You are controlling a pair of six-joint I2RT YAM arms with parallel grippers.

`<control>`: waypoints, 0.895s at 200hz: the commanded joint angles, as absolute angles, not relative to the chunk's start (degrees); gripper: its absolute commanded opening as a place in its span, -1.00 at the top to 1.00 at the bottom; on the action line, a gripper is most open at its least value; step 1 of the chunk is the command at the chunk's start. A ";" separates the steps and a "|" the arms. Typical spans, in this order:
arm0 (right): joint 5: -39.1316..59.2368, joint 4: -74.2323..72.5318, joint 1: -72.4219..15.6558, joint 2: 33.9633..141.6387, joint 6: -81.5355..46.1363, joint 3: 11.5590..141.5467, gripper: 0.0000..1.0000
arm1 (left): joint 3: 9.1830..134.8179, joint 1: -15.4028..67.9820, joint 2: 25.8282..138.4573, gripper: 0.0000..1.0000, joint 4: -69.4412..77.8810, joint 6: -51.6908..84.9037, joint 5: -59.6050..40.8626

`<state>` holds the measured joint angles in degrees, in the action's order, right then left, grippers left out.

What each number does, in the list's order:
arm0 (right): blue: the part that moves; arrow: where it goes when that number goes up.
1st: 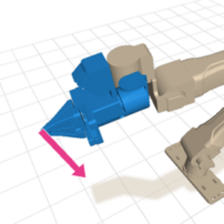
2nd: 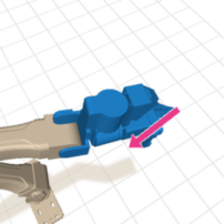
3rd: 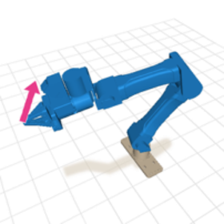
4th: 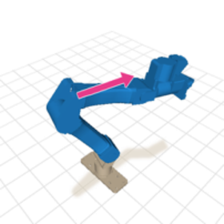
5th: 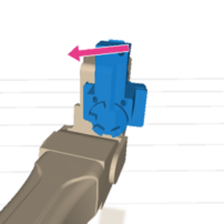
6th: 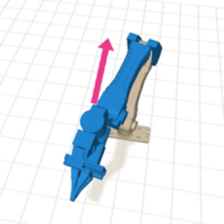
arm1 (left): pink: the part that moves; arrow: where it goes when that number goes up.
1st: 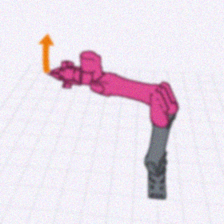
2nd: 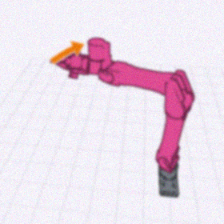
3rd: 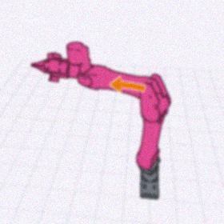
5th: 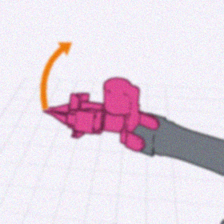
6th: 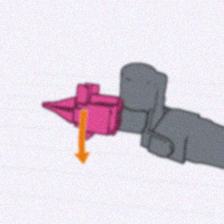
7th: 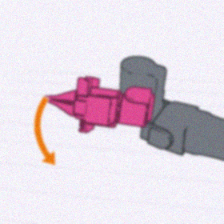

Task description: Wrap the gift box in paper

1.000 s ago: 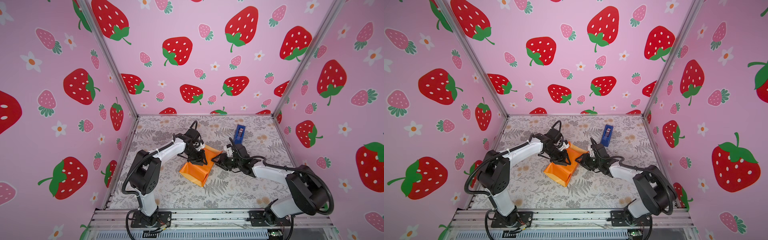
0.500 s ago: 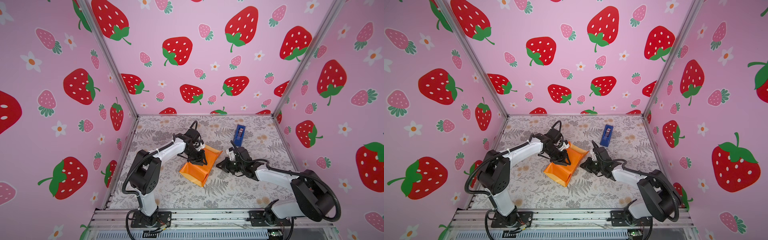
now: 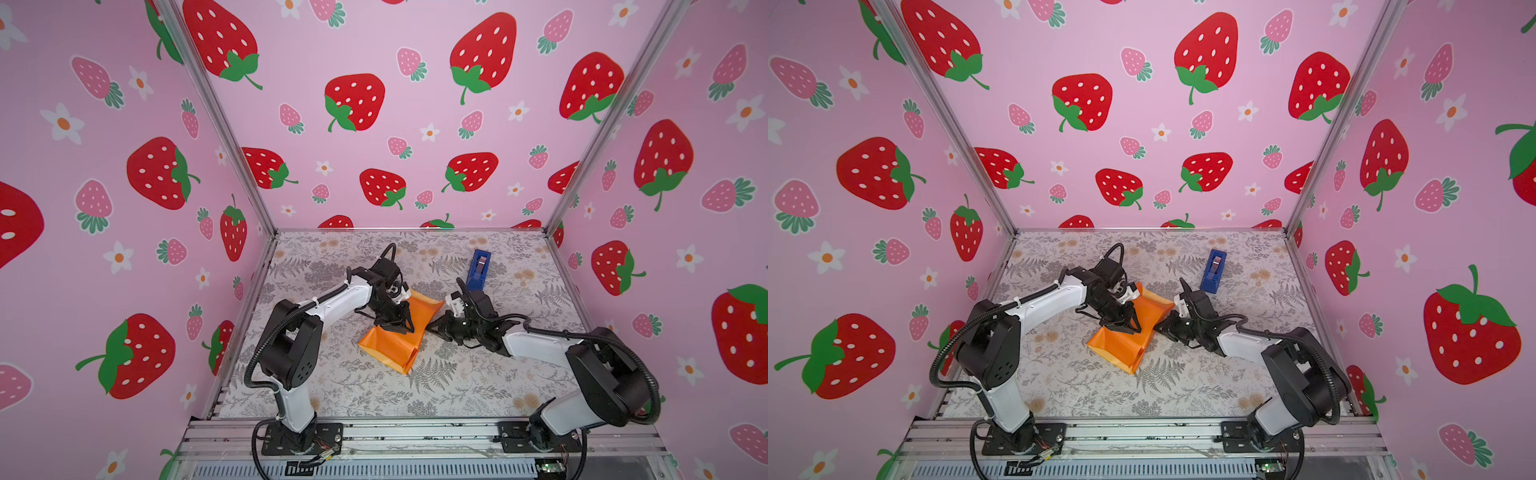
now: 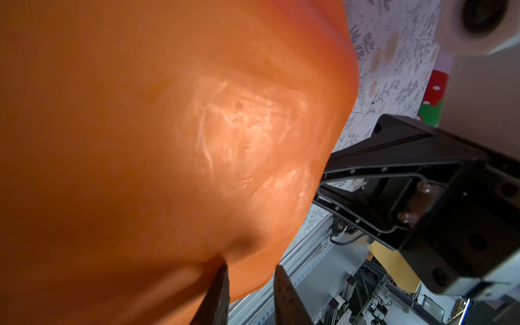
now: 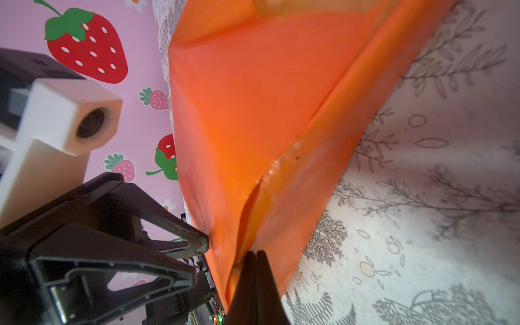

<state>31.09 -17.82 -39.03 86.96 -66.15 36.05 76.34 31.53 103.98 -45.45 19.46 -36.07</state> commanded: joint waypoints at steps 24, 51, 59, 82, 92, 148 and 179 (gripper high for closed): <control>31.99 -19.60 -39.71 87.89 -67.41 37.10 1.00 | 78.55 32.34 105.42 0.41 -48.76 18.85 -36.73; 32.44 -18.85 -40.10 87.82 -67.06 36.88 1.00 | 79.00 32.61 105.98 0.42 -48.51 19.26 -36.74; 32.26 -18.51 -40.21 87.49 -66.97 36.38 1.00 | 78.97 32.61 106.13 0.42 -48.67 19.34 -36.56; 31.30 -17.14 -40.46 85.91 -66.70 34.53 1.00 | 78.93 32.65 106.17 0.42 -48.86 19.28 -35.95; 31.67 -17.33 -40.84 85.70 -66.88 33.89 1.00 | 78.92 32.61 106.24 0.42 -48.87 19.28 -35.90; 32.14 -20.01 -44.71 86.71 -69.23 33.92 1.00 | 80.02 32.63 106.44 0.43 -49.36 19.69 -35.77; 32.40 -20.13 -45.30 87.24 -69.19 34.79 1.00 | 80.59 32.77 106.35 0.44 -49.75 19.88 -35.94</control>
<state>31.88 -18.41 -44.82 87.09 -67.88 34.22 78.39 32.29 105.27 -47.83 19.77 -36.03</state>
